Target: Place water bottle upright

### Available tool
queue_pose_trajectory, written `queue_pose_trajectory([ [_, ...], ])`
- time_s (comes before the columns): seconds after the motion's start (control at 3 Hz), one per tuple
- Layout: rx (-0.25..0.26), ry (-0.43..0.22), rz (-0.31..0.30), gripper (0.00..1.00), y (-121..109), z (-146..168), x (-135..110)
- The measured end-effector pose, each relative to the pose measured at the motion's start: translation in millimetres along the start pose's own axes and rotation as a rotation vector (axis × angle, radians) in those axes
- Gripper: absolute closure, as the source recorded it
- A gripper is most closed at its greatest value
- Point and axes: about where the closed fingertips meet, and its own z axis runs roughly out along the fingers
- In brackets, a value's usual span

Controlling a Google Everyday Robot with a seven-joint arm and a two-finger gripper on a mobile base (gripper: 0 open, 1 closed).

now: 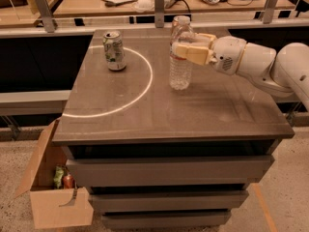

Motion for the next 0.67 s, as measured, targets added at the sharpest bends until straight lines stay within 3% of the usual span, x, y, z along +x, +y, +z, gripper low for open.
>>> queue_pose_trajectory([
  [0.67, 0.014, 0.03, -0.019, 0.29, 8.2, -5.8, 14.4],
])
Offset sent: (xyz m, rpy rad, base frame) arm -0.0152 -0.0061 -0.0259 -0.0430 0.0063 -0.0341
